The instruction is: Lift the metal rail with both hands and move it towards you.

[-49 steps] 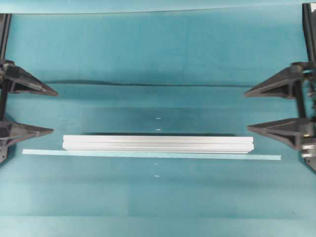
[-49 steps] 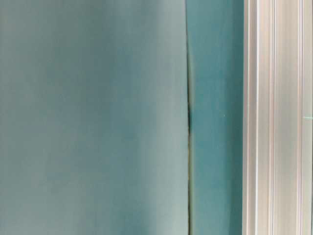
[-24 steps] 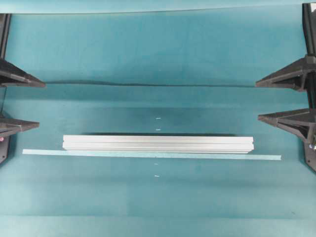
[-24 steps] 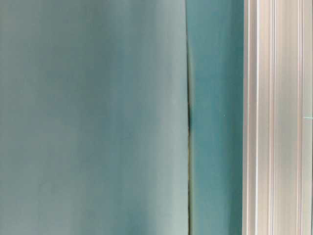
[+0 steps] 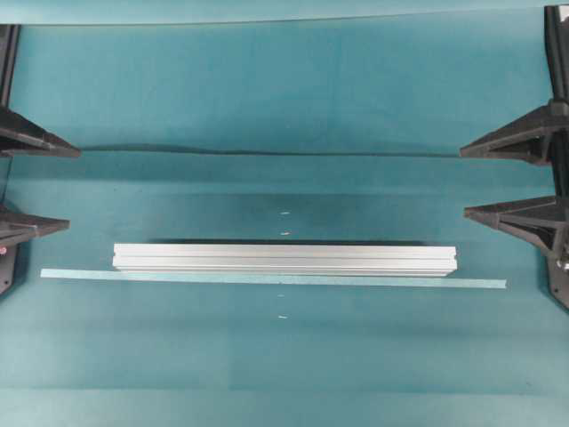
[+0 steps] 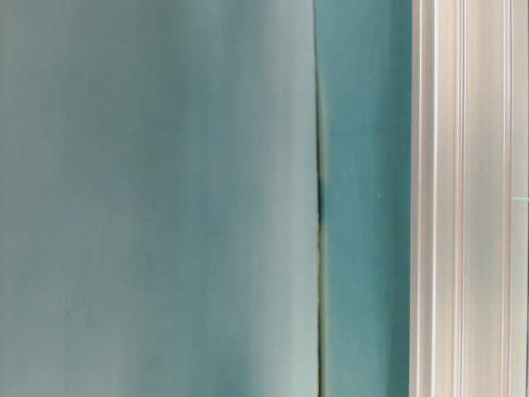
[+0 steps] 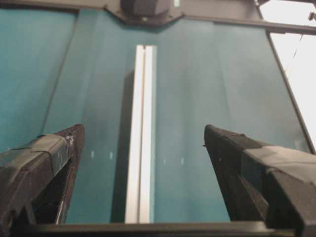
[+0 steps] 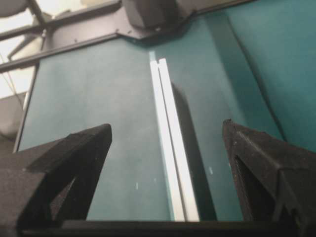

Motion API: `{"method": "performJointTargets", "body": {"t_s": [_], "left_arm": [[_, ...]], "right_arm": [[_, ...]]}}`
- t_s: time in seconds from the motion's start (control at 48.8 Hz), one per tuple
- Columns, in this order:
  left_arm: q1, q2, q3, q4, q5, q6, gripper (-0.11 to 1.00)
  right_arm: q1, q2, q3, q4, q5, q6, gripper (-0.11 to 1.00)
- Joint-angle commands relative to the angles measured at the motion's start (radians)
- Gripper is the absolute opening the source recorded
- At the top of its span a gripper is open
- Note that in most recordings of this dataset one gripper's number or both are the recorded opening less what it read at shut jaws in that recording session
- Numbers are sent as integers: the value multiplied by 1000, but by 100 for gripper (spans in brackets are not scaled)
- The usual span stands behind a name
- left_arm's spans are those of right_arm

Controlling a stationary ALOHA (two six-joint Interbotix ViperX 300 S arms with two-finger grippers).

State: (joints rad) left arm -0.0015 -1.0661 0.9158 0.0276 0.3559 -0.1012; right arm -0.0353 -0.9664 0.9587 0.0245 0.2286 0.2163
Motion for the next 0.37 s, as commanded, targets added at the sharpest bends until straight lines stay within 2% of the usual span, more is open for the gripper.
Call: {"method": "performJointTargets", "body": {"t_s": [0.0, 0.348], "left_arm": [[0, 5, -11, 0, -9, 0, 96], [0, 5, -9, 0, -9, 2, 96]], "right_arm": [[-3, 3, -3, -2, -11, -2, 94], [-3, 2, 15, -2, -12, 0, 94]]}}
